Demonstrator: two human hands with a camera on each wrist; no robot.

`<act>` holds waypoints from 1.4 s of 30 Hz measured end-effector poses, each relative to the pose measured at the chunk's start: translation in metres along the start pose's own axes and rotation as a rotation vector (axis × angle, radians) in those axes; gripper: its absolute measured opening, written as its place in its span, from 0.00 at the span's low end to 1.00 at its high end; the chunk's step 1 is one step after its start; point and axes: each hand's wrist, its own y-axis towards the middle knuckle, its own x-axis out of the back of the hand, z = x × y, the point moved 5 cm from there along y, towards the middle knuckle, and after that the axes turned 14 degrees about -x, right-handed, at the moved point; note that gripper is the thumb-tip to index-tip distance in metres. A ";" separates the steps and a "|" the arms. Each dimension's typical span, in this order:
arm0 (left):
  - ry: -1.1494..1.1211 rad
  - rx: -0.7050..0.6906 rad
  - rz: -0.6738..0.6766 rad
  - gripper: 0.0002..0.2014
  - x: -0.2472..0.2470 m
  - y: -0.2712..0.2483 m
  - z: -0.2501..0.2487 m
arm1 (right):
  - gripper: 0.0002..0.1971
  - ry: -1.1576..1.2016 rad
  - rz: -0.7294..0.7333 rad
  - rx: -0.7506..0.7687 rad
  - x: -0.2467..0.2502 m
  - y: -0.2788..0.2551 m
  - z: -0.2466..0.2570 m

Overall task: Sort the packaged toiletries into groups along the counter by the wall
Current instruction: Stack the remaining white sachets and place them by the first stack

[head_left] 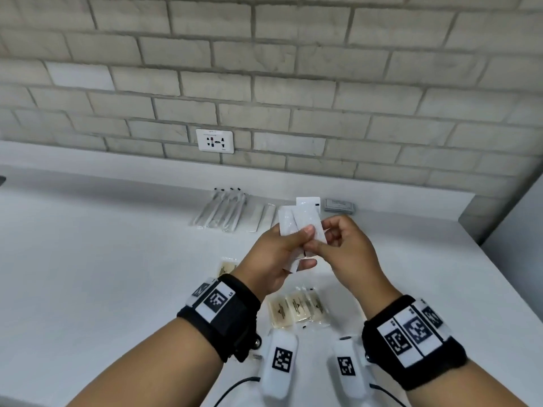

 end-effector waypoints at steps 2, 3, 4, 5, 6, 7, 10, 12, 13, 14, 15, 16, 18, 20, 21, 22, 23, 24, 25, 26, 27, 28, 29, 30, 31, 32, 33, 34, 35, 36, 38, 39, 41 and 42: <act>0.035 -0.012 0.021 0.08 0.002 0.000 -0.004 | 0.10 0.100 0.011 -0.017 -0.003 0.000 0.000; 0.042 -0.016 0.020 0.08 0.004 0.001 -0.006 | 0.07 0.119 0.016 -0.021 -0.004 -0.001 0.001; 0.047 -0.018 0.018 0.09 0.006 0.001 -0.007 | 0.04 0.131 0.013 -0.029 -0.004 -0.002 0.003; 0.047 -0.022 0.014 0.09 0.008 0.002 -0.008 | 0.01 0.148 0.003 -0.040 -0.004 -0.003 0.004; 0.042 -0.026 0.013 0.10 0.011 0.002 -0.009 | 0.04 0.168 -0.027 -0.051 -0.001 -0.004 0.004; 0.031 -0.023 0.017 0.11 0.013 0.003 -0.010 | 0.06 0.189 -0.072 -0.062 0.002 -0.004 0.004; -0.003 -0.010 0.017 0.11 0.020 0.005 -0.012 | 0.14 0.010 -0.248 0.061 0.012 -0.007 0.009; -0.030 0.003 0.043 0.12 0.020 0.004 -0.013 | 0.27 -0.426 -0.285 0.190 0.004 -0.010 0.014; -0.039 0.005 0.064 0.12 0.019 0.004 -0.014 | 0.32 -0.610 -0.292 0.214 -0.002 -0.012 0.015; -0.047 0.004 0.086 0.12 0.018 0.004 -0.013 | 0.35 -0.721 -0.304 0.222 -0.008 -0.014 0.015; -0.054 0.001 0.101 0.12 0.018 0.003 -0.013 | 0.37 -0.780 -0.318 0.230 -0.012 -0.016 0.014; -0.055 -0.004 0.107 0.11 0.018 0.004 -0.013 | 0.39 -0.805 -0.331 0.245 -0.015 -0.018 0.013; -0.037 -0.011 0.100 0.12 0.020 0.004 -0.012 | 0.42 -0.812 -0.322 0.268 -0.020 -0.019 0.010; -0.007 -0.012 0.070 0.14 0.023 0.004 -0.011 | 0.45 -0.790 -0.242 0.272 -0.025 -0.020 0.004; 0.004 -0.013 0.049 0.14 0.025 0.004 -0.010 | 0.46 -0.759 -0.176 0.265 -0.026 -0.021 0.001; 0.014 -0.015 0.031 0.13 0.027 0.004 -0.009 | 0.46 -0.703 -0.096 0.247 -0.026 -0.023 -0.001; 0.022 -0.015 0.017 0.12 0.028 0.004 -0.009 | 0.45 -0.611 -0.020 0.220 -0.024 -0.023 -0.004; 0.030 -0.014 0.005 0.11 0.029 0.003 -0.007 | 0.43 -0.485 0.024 0.193 -0.020 -0.024 -0.004; 0.034 -0.012 0.003 0.11 0.029 0.003 -0.006 | 0.40 -0.341 0.021 0.162 -0.013 -0.022 -0.005; 0.038 -0.008 0.008 0.12 0.028 0.002 -0.005 | 0.35 -0.190 -0.013 0.128 -0.005 -0.019 -0.006; 0.047 -0.004 0.026 0.12 0.024 0.001 -0.005 | 0.30 -0.065 -0.044 0.093 0.002 -0.016 -0.006; 0.061 0.000 0.058 0.12 0.019 -0.001 -0.004 | 0.26 0.020 -0.041 0.060 0.006 -0.013 -0.006; 0.074 0.003 0.098 0.12 0.011 -0.002 -0.003 | 0.21 0.064 -0.012 0.034 0.008 -0.011 -0.006; 0.077 0.009 0.128 0.12 0.005 -0.003 -0.002 | 0.15 0.084 0.013 0.014 0.009 -0.009 -0.005; 0.069 0.017 0.138 0.12 0.000 -0.003 -0.001 | 0.09 0.100 0.002 0.009 0.013 -0.008 -0.006; 0.061 0.020 0.133 0.12 -0.005 -0.003 0.000 | 0.05 0.118 -0.043 0.016 0.022 -0.007 -0.006; 0.060 0.016 0.117 0.12 -0.006 -0.002 0.001 | 0.04 0.137 -0.105 0.020 0.034 -0.006 -0.008; 0.066 0.009 0.095 0.12 -0.009 -0.001 0.002 | 0.05 0.171 -0.145 0.013 0.047 -0.005 -0.011; 0.071 0.004 0.076 0.11 -0.011 0.000 0.003 | 0.04 0.244 -0.133 -0.006 0.057 -0.003 -0.014; 0.074 0.003 0.066 0.11 -0.013 0.001 0.005 | 0.02 0.359 -0.057 -0.039 0.062 -0.003 -0.017; 0.081 0.004 0.069 0.10 -0.021 0.001 0.010 | 0.08 0.548 0.141 -0.117 0.063 -0.004 -0.021; 0.095 0.004 0.080 0.11 -0.028 0.001 0.013 | 0.13 0.565 0.220 -0.144 0.062 -0.006 -0.022; 0.154 -0.003 0.096 0.13 -0.041 0.002 0.018 | 0.17 0.509 0.271 -0.146 0.059 -0.009 -0.020; 0.183 -0.009 0.089 0.14 -0.047 0.003 0.021 | 0.15 0.464 0.233 -0.127 0.063 -0.010 -0.018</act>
